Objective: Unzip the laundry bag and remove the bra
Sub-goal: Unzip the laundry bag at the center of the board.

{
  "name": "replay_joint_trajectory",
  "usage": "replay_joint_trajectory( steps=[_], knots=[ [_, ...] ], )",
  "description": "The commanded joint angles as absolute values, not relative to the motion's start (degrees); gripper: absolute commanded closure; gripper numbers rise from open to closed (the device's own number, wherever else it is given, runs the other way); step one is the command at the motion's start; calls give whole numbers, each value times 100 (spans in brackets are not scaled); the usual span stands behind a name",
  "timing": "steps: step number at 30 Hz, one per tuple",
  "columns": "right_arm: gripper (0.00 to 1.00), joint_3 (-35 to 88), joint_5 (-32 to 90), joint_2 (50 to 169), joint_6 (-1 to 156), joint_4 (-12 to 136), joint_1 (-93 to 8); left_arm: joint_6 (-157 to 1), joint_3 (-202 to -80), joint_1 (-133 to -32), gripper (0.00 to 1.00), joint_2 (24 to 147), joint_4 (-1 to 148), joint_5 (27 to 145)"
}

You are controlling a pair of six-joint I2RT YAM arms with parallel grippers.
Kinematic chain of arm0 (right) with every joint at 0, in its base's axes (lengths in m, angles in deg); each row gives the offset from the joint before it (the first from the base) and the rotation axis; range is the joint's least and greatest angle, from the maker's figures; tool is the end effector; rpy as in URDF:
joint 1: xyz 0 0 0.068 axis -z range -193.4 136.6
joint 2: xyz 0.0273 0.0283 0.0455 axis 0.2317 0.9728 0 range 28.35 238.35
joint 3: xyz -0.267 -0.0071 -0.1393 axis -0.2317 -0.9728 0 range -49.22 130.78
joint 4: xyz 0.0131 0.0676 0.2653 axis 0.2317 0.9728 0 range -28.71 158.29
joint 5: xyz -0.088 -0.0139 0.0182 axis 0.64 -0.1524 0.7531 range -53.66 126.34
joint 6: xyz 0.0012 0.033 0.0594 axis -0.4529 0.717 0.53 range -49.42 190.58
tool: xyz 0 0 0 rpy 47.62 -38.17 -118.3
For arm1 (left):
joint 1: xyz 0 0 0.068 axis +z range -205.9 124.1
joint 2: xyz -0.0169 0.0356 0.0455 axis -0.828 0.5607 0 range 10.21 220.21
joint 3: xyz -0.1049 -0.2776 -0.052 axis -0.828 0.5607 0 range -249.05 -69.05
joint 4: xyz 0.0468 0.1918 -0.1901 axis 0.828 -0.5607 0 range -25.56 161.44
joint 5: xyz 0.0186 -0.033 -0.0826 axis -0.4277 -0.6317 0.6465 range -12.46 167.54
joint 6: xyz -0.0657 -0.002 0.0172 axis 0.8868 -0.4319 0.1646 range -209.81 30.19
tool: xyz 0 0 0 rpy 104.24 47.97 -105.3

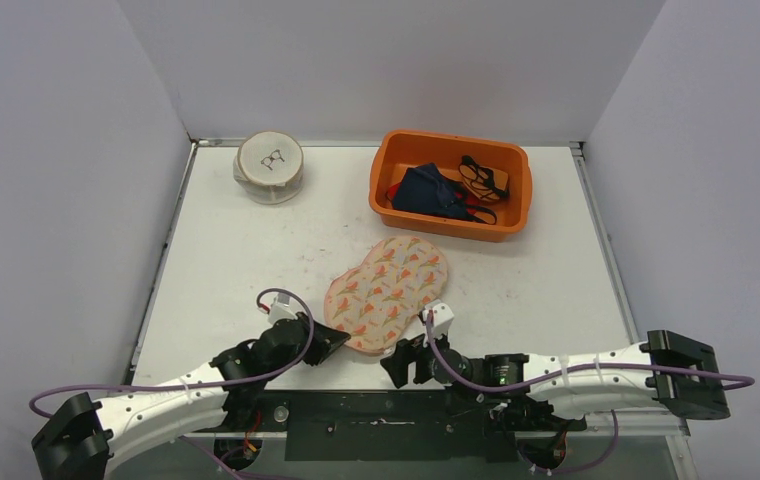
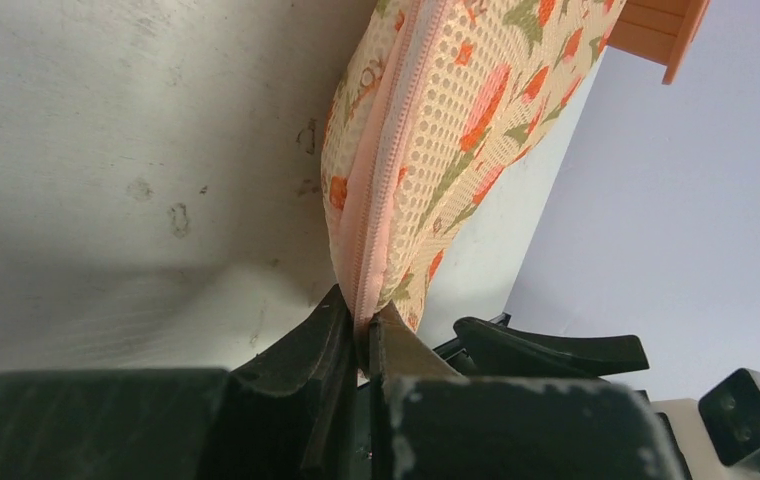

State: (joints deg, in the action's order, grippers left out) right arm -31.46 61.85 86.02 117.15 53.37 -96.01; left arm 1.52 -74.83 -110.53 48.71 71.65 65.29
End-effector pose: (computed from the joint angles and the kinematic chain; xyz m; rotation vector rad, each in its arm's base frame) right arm 0.0496 0.1997 0.1762 -0.4144 2.1586 0.8802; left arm 0.0949 -0.1137 0.1385 -0.8893 2.2327 -1.1832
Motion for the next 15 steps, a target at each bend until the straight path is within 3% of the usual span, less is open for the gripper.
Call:
replay_joint_trajectory(
  steps=[1, 6, 12, 15],
  knots=[
    [18, -3018, 6087, 8355, 11924, 5397, -9648, 201, -7486, -11024, 100, 4879, 7583, 6274],
    [13, -3165, 6192, 8238, 12724, 5513, -9389, 251, -7438, -11052, 100, 4807, 7604, 6176],
    [13, -3855, 5336, 7969, 13318, 4555, -8205, 361, -7449, -11585, 99, 5222, 8056, 5589],
    [13, -3757, 5494, 7760, 13170, 4763, -8043, 95, -7772, -11716, 76, 5990, 8382, 5676]
  ],
)
